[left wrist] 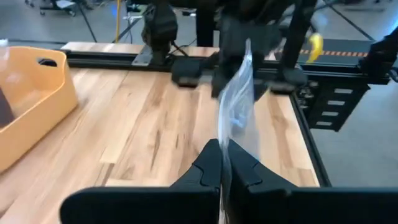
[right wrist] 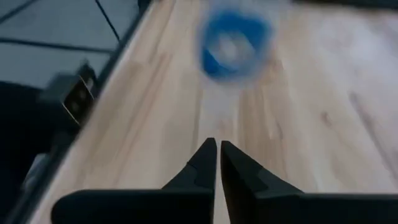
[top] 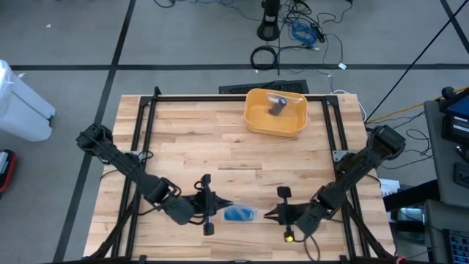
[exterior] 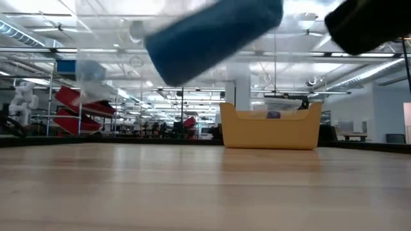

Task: Roll bandage
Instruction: Close the transparent zip bag

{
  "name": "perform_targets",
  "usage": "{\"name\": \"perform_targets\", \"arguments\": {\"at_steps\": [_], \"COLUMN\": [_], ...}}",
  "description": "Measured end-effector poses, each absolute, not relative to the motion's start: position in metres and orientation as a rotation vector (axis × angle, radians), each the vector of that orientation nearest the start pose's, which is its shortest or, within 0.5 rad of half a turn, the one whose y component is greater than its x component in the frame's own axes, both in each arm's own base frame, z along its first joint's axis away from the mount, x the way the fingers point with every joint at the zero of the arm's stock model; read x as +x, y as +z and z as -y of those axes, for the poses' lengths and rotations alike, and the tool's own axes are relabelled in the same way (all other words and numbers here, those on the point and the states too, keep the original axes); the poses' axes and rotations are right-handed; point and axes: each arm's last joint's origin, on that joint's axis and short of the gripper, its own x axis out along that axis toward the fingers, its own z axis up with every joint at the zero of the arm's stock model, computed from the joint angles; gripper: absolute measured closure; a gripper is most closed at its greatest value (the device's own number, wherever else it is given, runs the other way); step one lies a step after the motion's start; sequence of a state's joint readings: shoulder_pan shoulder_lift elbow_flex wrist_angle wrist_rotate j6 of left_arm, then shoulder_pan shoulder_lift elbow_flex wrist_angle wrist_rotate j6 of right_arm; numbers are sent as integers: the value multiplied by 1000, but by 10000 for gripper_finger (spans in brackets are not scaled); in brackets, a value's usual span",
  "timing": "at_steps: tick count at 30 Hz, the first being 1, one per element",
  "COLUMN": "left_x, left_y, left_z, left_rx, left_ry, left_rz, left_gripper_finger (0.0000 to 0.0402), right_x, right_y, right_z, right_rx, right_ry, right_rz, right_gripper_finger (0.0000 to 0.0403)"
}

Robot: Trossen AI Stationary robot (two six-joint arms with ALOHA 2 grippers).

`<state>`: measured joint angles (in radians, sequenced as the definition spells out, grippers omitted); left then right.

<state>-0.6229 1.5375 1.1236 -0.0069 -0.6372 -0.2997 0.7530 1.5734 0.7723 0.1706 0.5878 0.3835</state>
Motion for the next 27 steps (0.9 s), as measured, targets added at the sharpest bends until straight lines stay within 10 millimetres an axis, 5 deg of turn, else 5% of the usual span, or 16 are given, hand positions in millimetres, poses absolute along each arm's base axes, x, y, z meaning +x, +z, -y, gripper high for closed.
{"name": "perform_targets", "arguments": {"at_steps": [8,19,27], "left_x": [289,289,289], "left_y": [286,286,286], "left_z": [186,187,187], "left_rx": [-57,-64,-63], "left_ry": [62,29,28], "left_rz": [-336,-347,-349], "left_gripper_finger": [402,402,402], "right_x": [228,247,259], "right_y": [222,235,245], "right_z": [-204,-187,-179], "right_rx": [-116,-206,-163], "right_ry": [37,-2,114], "right_rz": [-257,-150,-58], "right_gripper_finger": [337,192,231]}}
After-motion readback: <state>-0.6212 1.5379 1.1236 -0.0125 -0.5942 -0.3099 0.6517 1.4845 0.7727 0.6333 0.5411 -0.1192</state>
